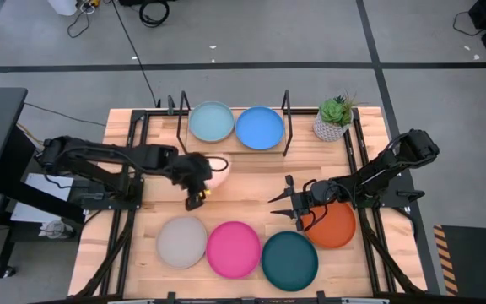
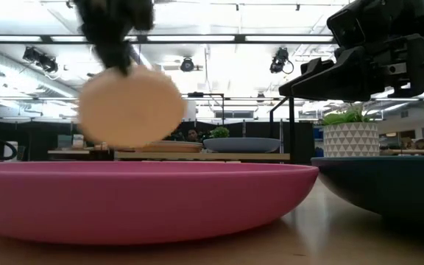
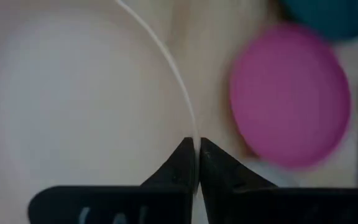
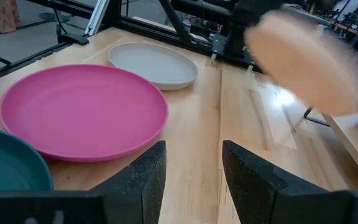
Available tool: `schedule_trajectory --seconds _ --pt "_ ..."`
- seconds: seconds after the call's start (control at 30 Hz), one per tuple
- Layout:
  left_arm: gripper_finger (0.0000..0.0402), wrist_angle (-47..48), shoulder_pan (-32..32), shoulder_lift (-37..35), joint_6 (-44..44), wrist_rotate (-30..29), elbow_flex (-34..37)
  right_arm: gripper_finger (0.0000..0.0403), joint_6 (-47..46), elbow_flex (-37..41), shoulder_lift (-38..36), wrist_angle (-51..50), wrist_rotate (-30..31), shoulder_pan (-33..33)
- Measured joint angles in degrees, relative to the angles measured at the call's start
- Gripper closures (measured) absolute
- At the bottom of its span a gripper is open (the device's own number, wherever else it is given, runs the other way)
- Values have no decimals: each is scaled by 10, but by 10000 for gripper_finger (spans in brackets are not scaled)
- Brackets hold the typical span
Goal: Place and stack plates onto a shelf
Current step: Stack the peach plate on top of the light blue plate on the shelf
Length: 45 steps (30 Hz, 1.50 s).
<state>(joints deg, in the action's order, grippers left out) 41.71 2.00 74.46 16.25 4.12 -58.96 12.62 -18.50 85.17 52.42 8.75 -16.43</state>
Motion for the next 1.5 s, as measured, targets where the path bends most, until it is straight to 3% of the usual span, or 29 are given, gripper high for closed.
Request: schedule_trajectory --seconds 0.13,0.23,0.5,0.7,0.83,1.07,1.23,1.3,1.43,1.5 --pt "384 -71 -15 1 -92 -141 -22 239 0 0 0 0 0 0" --pt "384 -98 -55 6 -152 -197 -18 239 0 0 0 1 0 0" --pt "385 -145 -201 69 -231 -180 -7 239 4 0 0 4 0 0" --pt "380 -160 -256 136 -278 -158 -7 239 5 0 0 -1 -3 0" --pt "349 -167 -266 154 -286 -159 -6 239 6 0 0 -3 -5 0" --pt "259 -176 -263 151 -287 -157 -24 239 6 1 0 -6 -9 0" --pt "242 -92 -239 146 -259 -150 -68 239 5 1 0 -8 -9 0" --pt "243 -46 -229 146 -226 -174 -73 239 5 1 0 -9 -9 0" --pt "253 -6 -214 149 -181 -328 -60 239 6 1 0 -2 -9 0" --pt "258 -8 -211 158 -169 -369 -53 239 6 1 0 8 -9 0"
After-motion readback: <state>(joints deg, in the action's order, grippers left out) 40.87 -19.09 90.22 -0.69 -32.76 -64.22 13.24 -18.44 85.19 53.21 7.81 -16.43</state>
